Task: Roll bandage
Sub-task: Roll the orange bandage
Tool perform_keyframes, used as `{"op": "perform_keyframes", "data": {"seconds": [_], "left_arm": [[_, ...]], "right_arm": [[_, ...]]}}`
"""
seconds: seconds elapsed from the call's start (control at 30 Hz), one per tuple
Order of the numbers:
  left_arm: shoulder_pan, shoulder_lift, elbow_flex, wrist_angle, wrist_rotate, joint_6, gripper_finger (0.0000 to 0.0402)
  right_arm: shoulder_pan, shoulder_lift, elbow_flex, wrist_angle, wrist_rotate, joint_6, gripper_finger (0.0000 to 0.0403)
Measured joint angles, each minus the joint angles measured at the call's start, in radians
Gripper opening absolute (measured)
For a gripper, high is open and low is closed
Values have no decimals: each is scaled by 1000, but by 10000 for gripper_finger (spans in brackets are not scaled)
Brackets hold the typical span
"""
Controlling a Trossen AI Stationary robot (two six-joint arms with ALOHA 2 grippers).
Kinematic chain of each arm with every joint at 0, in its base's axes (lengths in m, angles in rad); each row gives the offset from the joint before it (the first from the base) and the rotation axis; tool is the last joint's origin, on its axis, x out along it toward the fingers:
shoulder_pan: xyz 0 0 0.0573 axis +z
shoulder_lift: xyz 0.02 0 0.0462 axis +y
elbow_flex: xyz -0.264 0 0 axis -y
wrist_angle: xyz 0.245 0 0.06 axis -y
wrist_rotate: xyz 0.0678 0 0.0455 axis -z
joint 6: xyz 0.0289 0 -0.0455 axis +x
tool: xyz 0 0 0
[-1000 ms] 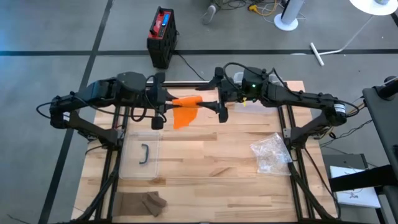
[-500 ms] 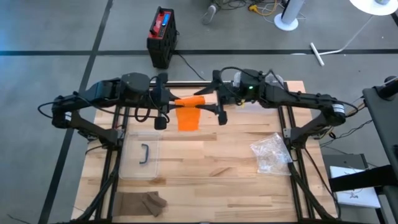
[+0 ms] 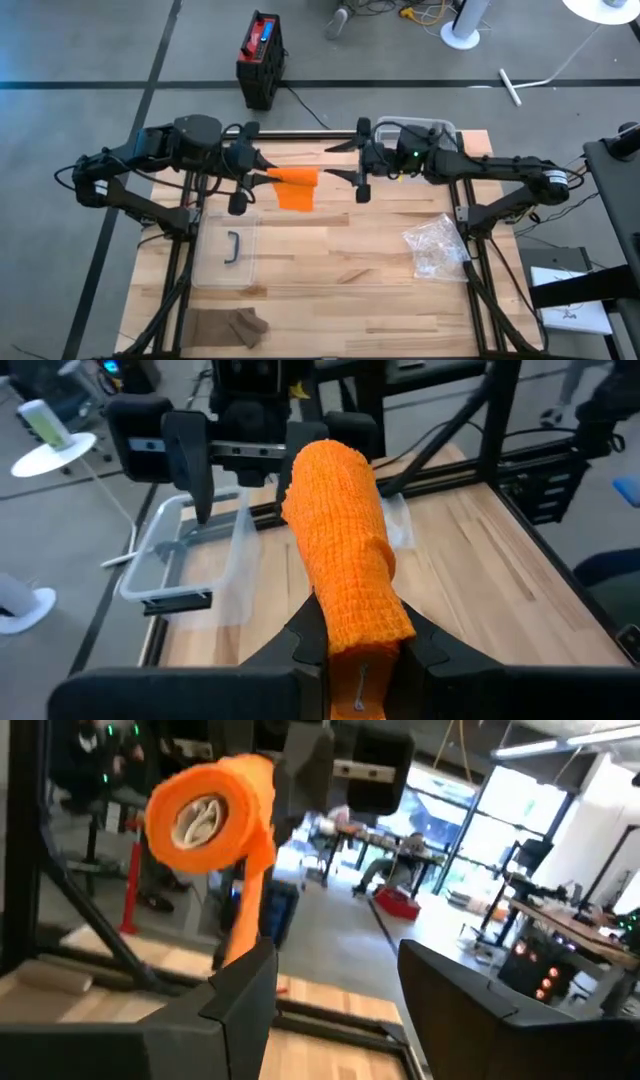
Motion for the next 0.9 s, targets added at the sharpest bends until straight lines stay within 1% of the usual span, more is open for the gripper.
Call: {"op": "perform_keyframes", "data": {"seconds": [0.13,0.2,0.33,0.43,0.57,0.7,0.9], "left_arm": [[0,3,-3,-6,11,7,39],[0,3,-3,-6,12,24,39],[0,7,-4,1,12,69,39],[0,17,-4,13,11,109,39],[0,21,-4,6,7,134,39],[0,22,-4,11,-25,135,39],[0,18,-4,6,-43,135,39]], "right_arm": [[14,-5,-24,141,-3,77,199],[17,-4,-30,164,-3,127,199],[32,27,-34,168,-2,159,199],[42,48,-32,207,-4,181,199],[53,61,-21,204,-3,189,200],[55,61,-20,203,-2,185,200],[55,45,-19,153,1,184,194]]}}
